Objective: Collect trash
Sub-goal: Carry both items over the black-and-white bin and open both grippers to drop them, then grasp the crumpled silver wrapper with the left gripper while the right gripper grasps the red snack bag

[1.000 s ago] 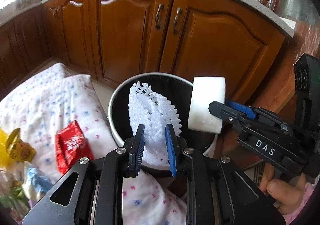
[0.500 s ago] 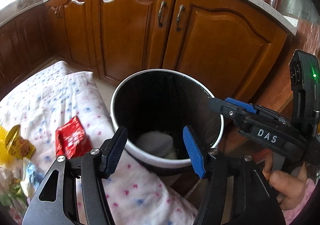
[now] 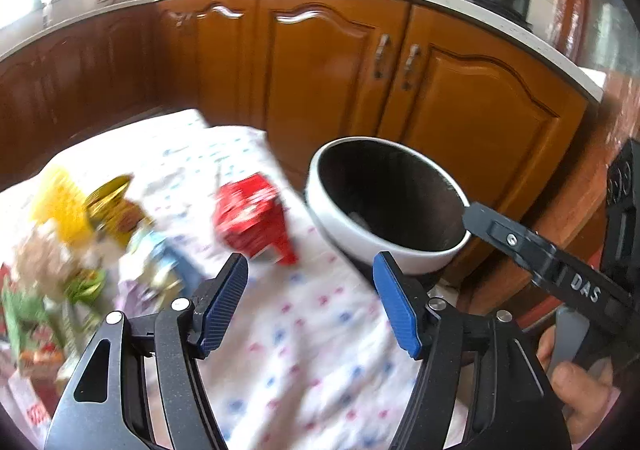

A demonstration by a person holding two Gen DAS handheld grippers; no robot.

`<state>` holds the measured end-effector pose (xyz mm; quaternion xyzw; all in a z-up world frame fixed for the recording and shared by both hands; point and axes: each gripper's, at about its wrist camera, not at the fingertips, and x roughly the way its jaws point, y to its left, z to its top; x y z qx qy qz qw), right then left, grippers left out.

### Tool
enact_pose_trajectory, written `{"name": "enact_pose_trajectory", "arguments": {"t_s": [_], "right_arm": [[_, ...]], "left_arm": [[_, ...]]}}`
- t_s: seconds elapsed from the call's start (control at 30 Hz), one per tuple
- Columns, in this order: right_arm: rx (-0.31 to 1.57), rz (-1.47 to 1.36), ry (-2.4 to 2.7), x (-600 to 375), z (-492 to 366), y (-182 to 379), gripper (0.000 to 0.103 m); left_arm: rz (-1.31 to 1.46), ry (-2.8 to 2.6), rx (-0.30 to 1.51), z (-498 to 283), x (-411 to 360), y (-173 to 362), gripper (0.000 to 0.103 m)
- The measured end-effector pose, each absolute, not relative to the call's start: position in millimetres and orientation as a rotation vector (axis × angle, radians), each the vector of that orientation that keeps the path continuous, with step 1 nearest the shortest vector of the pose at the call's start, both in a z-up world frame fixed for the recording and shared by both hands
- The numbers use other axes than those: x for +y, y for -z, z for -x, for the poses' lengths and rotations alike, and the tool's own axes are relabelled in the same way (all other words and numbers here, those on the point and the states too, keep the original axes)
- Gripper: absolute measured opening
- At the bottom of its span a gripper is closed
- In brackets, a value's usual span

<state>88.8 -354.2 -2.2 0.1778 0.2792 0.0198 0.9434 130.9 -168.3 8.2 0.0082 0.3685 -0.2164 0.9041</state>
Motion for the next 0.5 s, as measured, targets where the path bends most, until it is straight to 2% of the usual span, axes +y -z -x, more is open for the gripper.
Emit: {"name": "enact_pose_trajectory", "arguments": {"t_s": [0.4,0.5], "right_arm": [[0.482,-0.256,-0.065,-304.4,-84.8,2.5,0.086],[0.471,-0.185,-0.044,-289.6,-83.8,-0.6,0.102]], "left_arm": [[0.056,0.315,0.726,-108.9,-89.6,-6.5,0.069],[0.066,0.277,0.702,-104.8,-76.7,-8.7,0.073]]}}
